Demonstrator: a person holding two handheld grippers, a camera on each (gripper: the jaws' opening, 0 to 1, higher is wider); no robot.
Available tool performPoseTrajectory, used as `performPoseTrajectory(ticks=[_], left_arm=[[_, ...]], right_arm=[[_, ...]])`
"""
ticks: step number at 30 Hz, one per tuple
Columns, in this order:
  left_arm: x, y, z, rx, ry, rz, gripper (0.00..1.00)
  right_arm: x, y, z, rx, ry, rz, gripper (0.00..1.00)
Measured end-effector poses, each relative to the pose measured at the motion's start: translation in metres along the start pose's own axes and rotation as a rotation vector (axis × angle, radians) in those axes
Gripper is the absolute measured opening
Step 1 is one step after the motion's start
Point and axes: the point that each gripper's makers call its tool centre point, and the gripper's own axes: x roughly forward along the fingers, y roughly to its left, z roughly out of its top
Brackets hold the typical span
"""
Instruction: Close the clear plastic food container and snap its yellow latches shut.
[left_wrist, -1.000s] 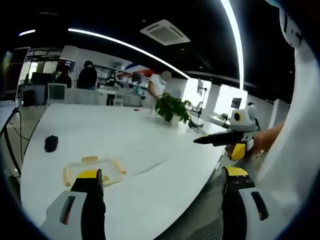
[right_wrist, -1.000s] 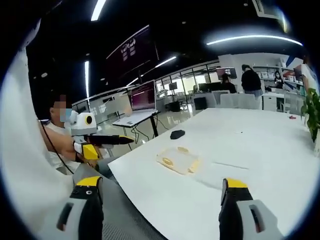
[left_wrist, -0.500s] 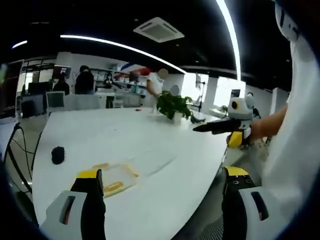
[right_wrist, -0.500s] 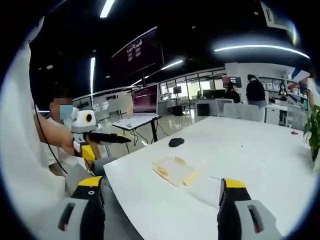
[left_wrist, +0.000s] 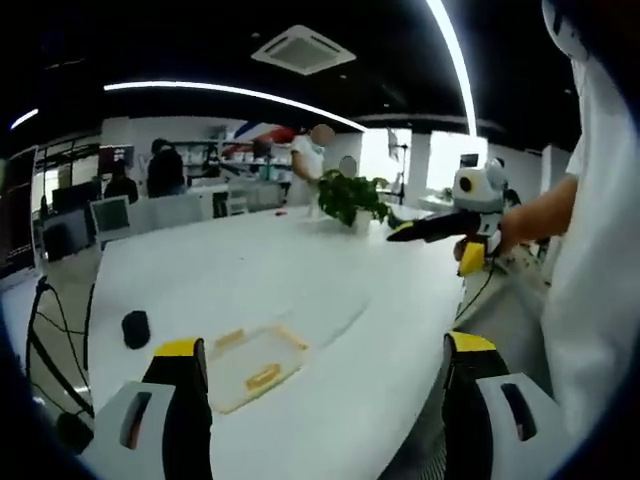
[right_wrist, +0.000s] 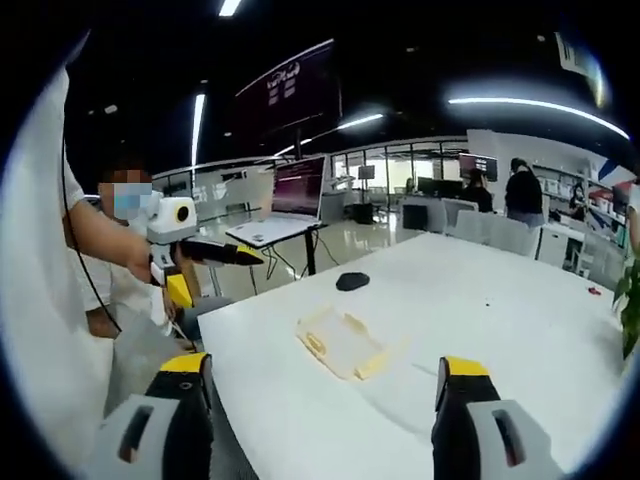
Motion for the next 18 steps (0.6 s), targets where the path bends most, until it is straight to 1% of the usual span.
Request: performPoseTrajectory(ticks=[5, 7, 11, 14, 18], left_arm=[[0.003, 0.011, -0.001, 0.040, 0.031, -0.010, 0.97], [0.005, 0.015, -0.001, 0.043, 0.036, -0.013, 0.96], [0.007, 0.026, -0.002, 0.064, 0.055, -0.015, 0.96], [0.007, 0.033, -0.002, 0.092, 0.073, -0.021, 0.96], [0.009, 0.044, -0.001, 0.094, 0.080, -0.021, 0.95]], right_arm=[[0.009, -0.004, 0.001, -0.018, 0.016, 0.013, 0.92], [0.011, -0.005, 0.001, -0.025, 0.019, 0.015, 0.92], [0.018, -0.007, -0.002, -0.058, 0.054, 0.029, 0.91], [0.024, -0.011, 0.002, -0.069, 0.057, 0.034, 0.91], [0.030, -0.016, 0.005, -0.077, 0.069, 0.038, 0.90]])
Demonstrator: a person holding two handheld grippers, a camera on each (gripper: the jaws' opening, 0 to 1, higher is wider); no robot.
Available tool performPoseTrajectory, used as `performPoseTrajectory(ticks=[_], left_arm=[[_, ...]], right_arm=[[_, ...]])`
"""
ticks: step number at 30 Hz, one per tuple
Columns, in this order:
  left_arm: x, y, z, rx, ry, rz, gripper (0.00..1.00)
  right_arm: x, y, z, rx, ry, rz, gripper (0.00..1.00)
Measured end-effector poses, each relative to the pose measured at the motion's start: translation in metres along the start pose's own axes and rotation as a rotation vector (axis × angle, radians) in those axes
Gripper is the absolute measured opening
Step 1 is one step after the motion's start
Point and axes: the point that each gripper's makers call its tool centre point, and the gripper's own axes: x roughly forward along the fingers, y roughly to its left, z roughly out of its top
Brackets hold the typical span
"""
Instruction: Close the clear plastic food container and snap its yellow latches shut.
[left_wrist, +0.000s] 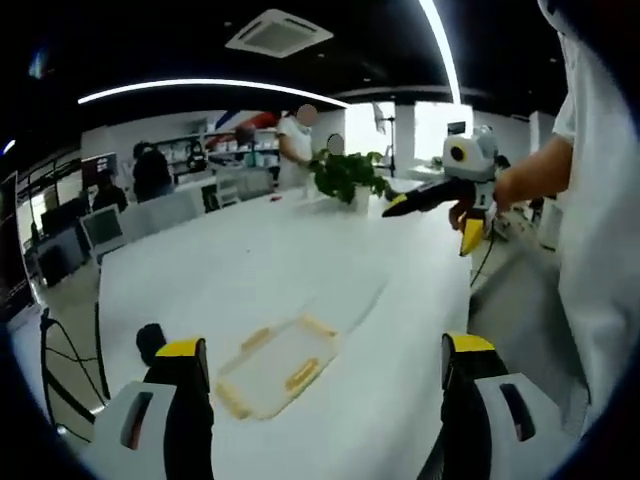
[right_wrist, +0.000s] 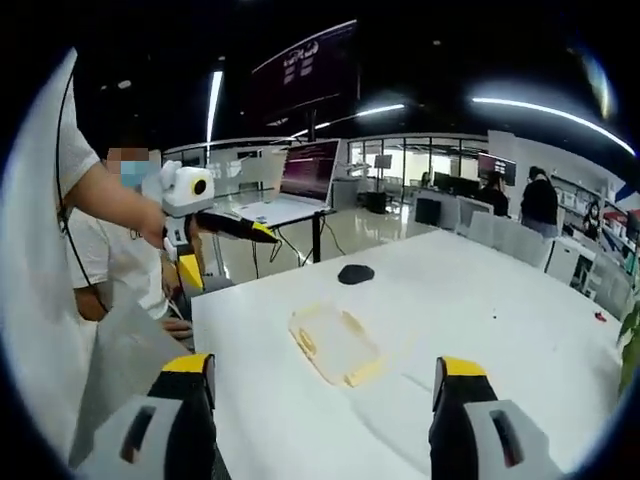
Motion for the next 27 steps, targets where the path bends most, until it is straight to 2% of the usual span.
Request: performPoseTrajectory(ticks=[3, 12, 14, 16, 21, 27], left_arm=[[0.003, 0.006, -0.001, 0.015, 0.012, 0.000, 0.95], [0.009, 0.016, -0.008, 0.088, 0.083, -0.055, 0.93], [0.010, 0.020, -0.009, 0.081, 0.083, -0.057, 0.92], [0.011, 0.022, -0.010, 0.050, 0.082, -0.079, 0.90], [0.015, 0.024, -0.014, 0.103, 0.124, -0.116, 0.89], [0.020, 0.036, -0.020, 0.146, 0.172, -0.140, 0.87]], right_arm=[[0.005, -0.002, 0.002, -0.021, 0.012, 0.015, 0.90], [0.019, -0.011, 0.004, -0.087, 0.066, 0.055, 0.85], [0.022, -0.014, 0.003, -0.108, 0.082, 0.056, 0.84], [0.026, -0.013, 0.003, -0.093, 0.082, 0.076, 0.84], [0.037, -0.016, 0.001, -0.128, 0.107, 0.084, 0.82], [0.048, -0.019, -0.004, -0.181, 0.151, 0.096, 0.79]])
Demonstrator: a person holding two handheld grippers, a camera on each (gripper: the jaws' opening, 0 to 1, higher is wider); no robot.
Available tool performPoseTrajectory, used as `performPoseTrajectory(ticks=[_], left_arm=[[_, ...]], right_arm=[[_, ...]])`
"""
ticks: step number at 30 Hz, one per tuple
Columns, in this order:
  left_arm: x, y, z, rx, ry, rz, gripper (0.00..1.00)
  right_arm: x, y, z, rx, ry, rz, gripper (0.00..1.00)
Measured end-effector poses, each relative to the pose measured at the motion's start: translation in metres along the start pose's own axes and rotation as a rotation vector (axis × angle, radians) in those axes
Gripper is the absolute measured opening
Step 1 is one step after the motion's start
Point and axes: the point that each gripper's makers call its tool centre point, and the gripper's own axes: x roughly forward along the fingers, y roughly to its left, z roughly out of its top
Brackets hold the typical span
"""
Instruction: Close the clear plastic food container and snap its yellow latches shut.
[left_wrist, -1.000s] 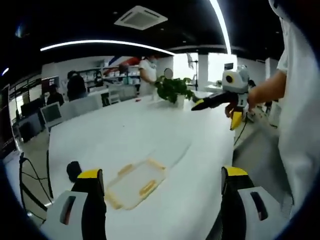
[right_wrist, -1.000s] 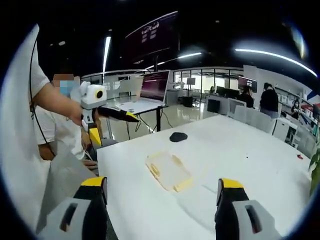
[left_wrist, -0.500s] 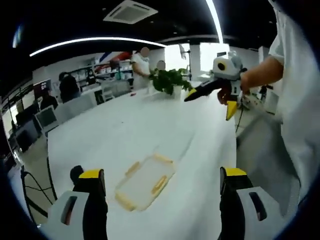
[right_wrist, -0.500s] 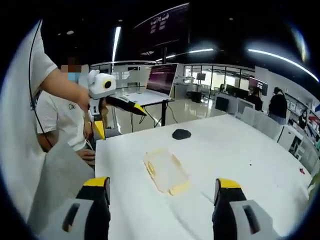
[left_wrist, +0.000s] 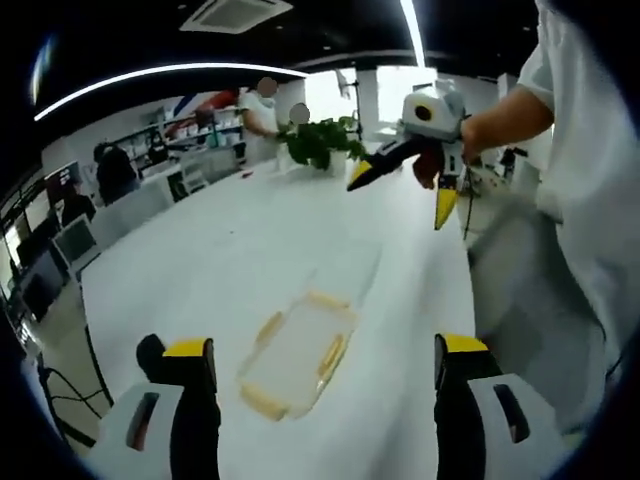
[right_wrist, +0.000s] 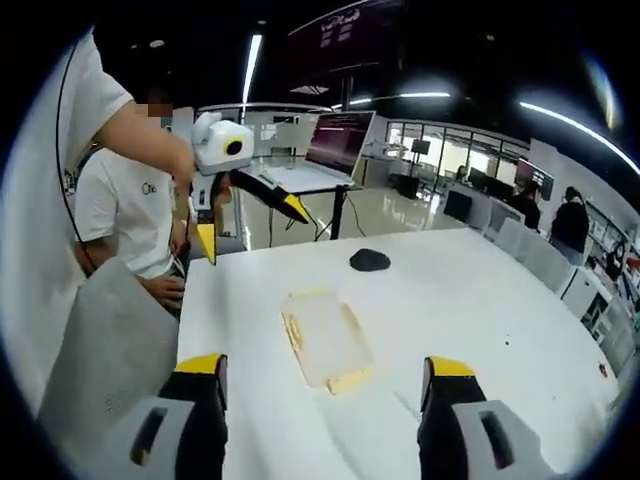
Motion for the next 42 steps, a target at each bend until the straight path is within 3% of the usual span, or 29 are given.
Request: performPoseTrajectory(ticks=[12, 16, 21, 26, 32, 42], left_arm=[[0.007, 0.020, -0.023, 0.059, 0.099, -0.031, 0.82], [0.012, 0.022, -0.027, 0.083, 0.121, -0.056, 0.82], [0.016, 0.027, -0.043, 0.124, 0.178, -0.088, 0.79], [0.018, 0.033, -0.052, 0.157, 0.208, -0.112, 0.78], [0.024, 0.032, -0.057, 0.197, 0.235, -0.145, 0.73], [0.032, 0.036, -0.075, 0.206, 0.282, -0.184, 0.69]], right_arm=[[0.020, -0.011, -0.006, -0.015, 0.042, 0.021, 0.72], [0.027, -0.006, -0.008, 0.025, 0.043, 0.078, 0.69], [0.037, -0.008, -0.014, 0.001, 0.074, 0.096, 0.65], [0.044, -0.009, -0.017, 0.011, 0.091, 0.122, 0.66], [0.052, -0.012, -0.024, 0.002, 0.130, 0.144, 0.59], [0.070, -0.018, -0.035, -0.024, 0.201, 0.157, 0.57]])
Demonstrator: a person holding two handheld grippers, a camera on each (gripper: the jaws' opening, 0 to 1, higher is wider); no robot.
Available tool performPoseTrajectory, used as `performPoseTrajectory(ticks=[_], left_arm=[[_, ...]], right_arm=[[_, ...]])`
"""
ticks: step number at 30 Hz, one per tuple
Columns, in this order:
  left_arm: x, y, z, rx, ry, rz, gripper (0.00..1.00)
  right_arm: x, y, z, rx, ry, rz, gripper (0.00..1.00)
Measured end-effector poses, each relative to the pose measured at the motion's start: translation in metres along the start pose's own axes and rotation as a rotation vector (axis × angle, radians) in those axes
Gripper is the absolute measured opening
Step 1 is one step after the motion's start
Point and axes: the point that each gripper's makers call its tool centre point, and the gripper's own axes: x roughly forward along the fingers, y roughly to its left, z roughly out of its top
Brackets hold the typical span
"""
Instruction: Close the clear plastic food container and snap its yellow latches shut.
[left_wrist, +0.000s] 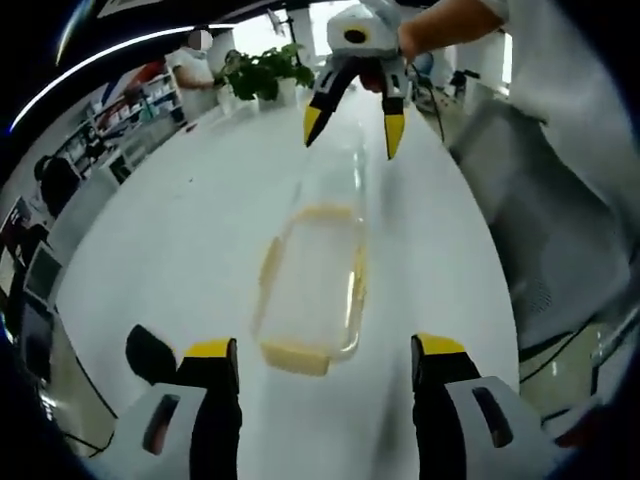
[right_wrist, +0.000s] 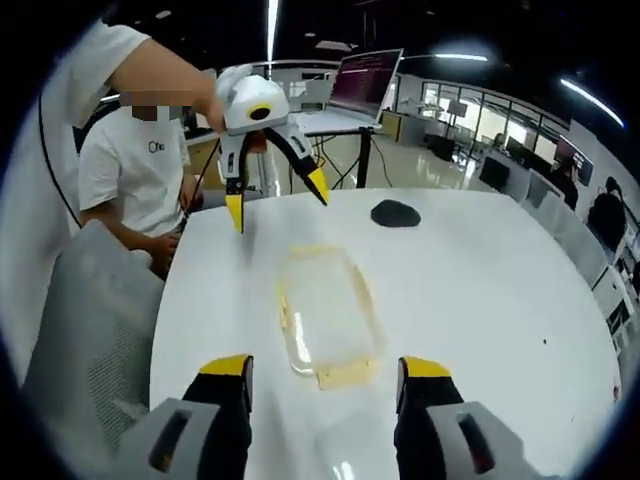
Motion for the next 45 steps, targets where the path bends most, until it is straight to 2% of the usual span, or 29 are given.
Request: performPoseTrajectory(ticks=[9, 12, 17, 27, 30, 41, 45], left_arm=[[0.009, 0.006, -0.008, 0.019, 0.024, -0.028, 0.69], [0.012, 0.008, -0.013, 0.020, 0.035, -0.037, 0.67], [0.019, 0.009, -0.021, 0.027, 0.060, -0.064, 0.61], [0.030, 0.013, -0.027, 0.037, 0.086, -0.080, 0.57], [0.033, 0.013, -0.028, 0.021, 0.089, -0.093, 0.53], [0.042, 0.020, -0.044, 0.082, 0.136, -0.115, 0.51], [0.045, 0.021, -0.042, 0.091, 0.131, -0.126, 0.51]], right_arm=[[0.014, -0.014, -0.014, -0.035, 0.092, -0.015, 0.56], [0.021, -0.016, -0.019, -0.035, 0.119, -0.004, 0.54], [0.029, -0.017, -0.022, -0.085, 0.154, 0.010, 0.52], [0.045, -0.016, -0.025, -0.112, 0.192, 0.047, 0.49], [0.049, -0.016, -0.027, -0.125, 0.205, 0.055, 0.48], [0.059, -0.018, -0.036, -0.149, 0.237, 0.067, 0.41], [0.063, -0.021, -0.039, -0.157, 0.258, 0.063, 0.40]])
